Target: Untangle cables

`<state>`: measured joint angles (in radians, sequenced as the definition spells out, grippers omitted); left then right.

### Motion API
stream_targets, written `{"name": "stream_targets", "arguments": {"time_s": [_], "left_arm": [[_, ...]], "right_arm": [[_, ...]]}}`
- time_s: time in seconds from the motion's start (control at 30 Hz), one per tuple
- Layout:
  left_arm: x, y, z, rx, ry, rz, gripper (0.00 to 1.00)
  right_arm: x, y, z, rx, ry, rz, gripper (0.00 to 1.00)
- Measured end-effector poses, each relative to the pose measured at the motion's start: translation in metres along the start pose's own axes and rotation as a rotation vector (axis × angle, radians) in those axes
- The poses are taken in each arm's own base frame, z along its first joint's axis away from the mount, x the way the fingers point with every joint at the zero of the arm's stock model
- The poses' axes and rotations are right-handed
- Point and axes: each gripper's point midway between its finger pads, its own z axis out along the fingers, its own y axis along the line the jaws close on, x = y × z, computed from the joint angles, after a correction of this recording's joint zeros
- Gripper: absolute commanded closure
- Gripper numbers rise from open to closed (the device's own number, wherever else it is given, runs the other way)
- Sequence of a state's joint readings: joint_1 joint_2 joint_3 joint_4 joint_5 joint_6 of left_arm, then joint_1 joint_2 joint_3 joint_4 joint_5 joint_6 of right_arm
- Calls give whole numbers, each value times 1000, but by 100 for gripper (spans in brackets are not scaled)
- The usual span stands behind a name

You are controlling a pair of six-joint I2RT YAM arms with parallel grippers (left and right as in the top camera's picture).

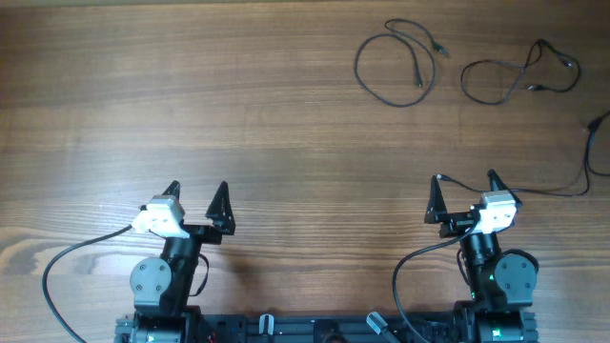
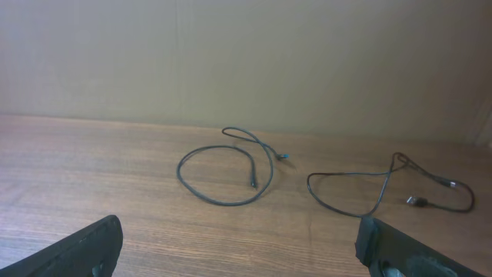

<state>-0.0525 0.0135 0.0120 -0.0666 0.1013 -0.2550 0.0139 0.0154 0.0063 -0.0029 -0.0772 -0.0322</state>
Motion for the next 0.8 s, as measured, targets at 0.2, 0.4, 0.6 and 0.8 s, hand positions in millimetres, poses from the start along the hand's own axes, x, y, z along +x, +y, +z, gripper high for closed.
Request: {"name": "stream_targets", "arguments": {"time_s": [0.2, 0.4, 0.6, 0.8], "left_arm": [[0, 1, 0, -3, 0, 96, 0], [0, 1, 0, -4, -1, 138, 0], [0, 1, 0, -7, -1, 141, 0], [0, 1, 0, -7, -1, 142, 0]], "right_arm": [[0, 0, 0, 0, 0, 0, 0], [0, 0, 0, 0, 0, 0, 0], [0, 0, 0, 0, 0, 0, 0], [0, 0, 0, 0, 0, 0, 0]]}}
